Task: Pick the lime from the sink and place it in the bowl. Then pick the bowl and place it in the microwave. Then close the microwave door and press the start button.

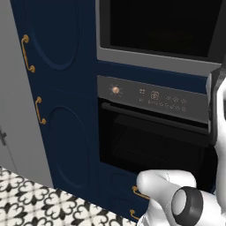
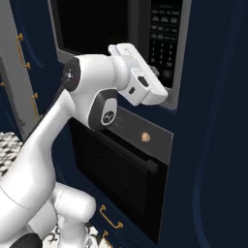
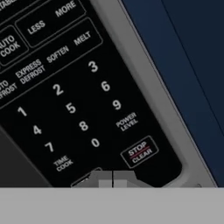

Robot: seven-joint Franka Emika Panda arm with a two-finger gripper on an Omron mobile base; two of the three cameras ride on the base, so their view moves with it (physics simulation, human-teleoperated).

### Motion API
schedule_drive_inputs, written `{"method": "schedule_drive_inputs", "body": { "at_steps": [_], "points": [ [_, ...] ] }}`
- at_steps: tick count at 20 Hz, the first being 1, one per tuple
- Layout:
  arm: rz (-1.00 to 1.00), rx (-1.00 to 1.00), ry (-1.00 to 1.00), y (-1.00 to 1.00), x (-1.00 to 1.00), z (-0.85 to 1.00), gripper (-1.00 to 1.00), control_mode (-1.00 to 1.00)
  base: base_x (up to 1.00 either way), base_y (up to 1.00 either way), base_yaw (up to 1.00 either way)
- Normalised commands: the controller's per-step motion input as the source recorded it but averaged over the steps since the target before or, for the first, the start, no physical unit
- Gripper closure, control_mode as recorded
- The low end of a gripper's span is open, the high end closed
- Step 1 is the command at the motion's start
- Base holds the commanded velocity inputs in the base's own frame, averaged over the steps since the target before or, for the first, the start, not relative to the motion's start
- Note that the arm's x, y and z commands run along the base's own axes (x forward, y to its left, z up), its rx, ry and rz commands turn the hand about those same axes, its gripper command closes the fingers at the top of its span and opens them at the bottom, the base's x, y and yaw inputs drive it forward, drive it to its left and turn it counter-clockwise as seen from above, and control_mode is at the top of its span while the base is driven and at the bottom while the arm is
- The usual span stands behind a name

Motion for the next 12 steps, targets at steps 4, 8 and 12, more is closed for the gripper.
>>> {"method": "schedule_drive_inputs", "body": {
  "at_steps": [4,8,12],
  "points": [
    [-0.01,0.00,0.23,0.02,0.45,-0.17,1.00,-1.00,0.00,0.00,0.00],
    [0.17,0.00,0.30,0.00,0.66,-0.44,1.00,-1.00,0.00,0.00,0.00],
    [0.37,0.00,0.28,0.00,0.53,-0.66,1.00,-1.00,0.00,0.00,0.00]
  ]
}}
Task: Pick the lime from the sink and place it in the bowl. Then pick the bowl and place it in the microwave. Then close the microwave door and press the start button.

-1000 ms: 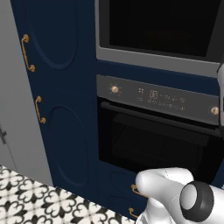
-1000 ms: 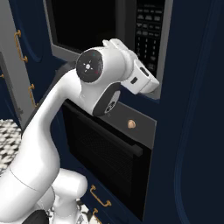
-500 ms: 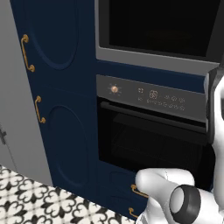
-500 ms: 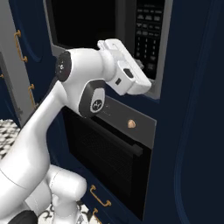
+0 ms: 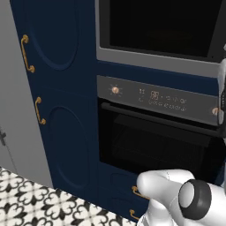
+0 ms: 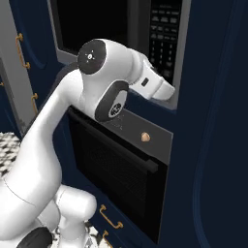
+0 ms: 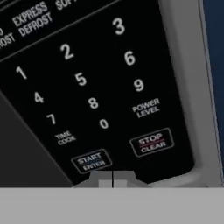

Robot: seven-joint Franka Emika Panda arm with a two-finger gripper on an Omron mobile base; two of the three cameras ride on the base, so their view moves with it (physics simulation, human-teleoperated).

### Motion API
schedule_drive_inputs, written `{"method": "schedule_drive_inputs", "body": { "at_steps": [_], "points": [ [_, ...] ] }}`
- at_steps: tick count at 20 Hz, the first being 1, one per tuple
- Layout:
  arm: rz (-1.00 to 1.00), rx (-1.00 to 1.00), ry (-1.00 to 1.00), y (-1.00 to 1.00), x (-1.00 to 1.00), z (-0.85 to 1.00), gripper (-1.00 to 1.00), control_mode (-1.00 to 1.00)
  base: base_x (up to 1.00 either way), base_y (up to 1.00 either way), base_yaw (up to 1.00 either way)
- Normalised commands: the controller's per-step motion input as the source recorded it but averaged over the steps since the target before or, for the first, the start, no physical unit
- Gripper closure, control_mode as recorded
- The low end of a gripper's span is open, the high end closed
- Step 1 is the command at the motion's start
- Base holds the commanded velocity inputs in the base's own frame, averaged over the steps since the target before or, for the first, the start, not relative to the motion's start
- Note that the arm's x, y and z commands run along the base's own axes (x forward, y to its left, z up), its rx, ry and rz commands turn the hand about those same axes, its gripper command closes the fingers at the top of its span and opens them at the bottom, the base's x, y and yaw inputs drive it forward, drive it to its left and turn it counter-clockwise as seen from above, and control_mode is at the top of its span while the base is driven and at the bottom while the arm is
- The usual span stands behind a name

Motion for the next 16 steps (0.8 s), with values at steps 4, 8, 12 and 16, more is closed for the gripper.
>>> {"method": "schedule_drive_inputs", "body": {
  "at_steps": [4,8,12,16],
  "points": [
    [0.36,0.09,0.03,0.00,0.54,-0.11,1.00,-1.00,0.00,0.00,0.00],
    [0.34,0.01,-0.05,0.10,0.33,0.02,1.00,-1.00,0.00,0.00,0.00],
    [0.37,0.02,0.00,0.03,0.67,0.00,1.00,-1.00,0.00,0.00,0.00],
    [0.31,0.01,-0.02,0.37,0.29,0.10,1.00,-1.00,0.00,0.00,0.00]
  ]
}}
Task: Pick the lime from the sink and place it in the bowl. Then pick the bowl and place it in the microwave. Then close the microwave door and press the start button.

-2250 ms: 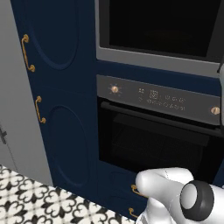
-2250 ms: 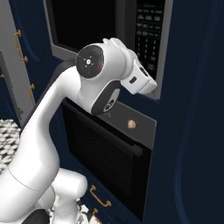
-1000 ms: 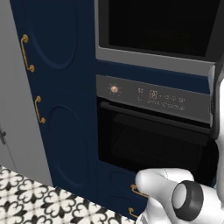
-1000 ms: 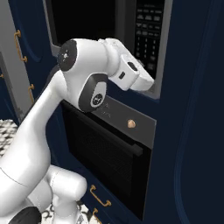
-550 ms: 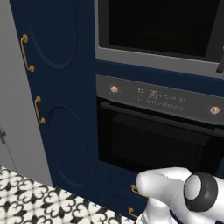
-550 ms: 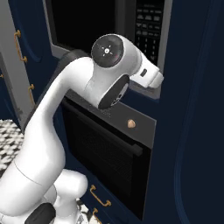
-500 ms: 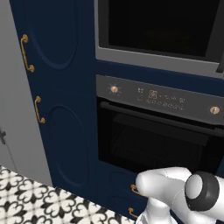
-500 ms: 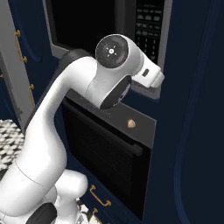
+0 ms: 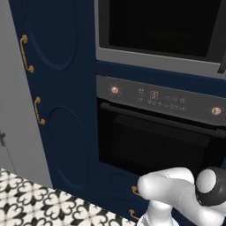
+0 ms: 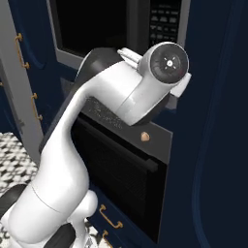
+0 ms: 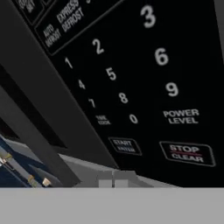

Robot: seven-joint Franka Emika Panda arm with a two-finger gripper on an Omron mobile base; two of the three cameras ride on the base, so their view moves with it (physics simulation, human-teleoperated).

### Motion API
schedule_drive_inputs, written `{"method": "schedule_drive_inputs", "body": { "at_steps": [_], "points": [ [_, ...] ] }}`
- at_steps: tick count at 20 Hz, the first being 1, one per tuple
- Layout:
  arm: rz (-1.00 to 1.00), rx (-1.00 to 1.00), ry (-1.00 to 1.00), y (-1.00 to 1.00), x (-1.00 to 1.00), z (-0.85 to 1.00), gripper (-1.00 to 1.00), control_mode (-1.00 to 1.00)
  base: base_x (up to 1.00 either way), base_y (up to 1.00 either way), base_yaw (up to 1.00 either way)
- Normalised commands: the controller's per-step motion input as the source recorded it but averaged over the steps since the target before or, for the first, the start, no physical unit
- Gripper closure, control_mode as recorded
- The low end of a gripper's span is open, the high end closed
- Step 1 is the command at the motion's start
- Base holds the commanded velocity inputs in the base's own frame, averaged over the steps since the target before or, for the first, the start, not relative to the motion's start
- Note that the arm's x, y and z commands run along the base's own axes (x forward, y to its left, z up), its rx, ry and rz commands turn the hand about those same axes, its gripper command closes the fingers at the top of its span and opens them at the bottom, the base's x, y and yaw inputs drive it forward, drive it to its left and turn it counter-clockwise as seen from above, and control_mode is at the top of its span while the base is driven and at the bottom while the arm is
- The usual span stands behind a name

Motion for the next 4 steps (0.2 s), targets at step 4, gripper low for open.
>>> {"method": "schedule_drive_inputs", "body": {
  "at_steps": [4],
  "points": [
    [0.13,0.03,-0.01,0.09,0.74,0.27,1.00,-1.00,0.00,0.00,0.00]
  ]
}}
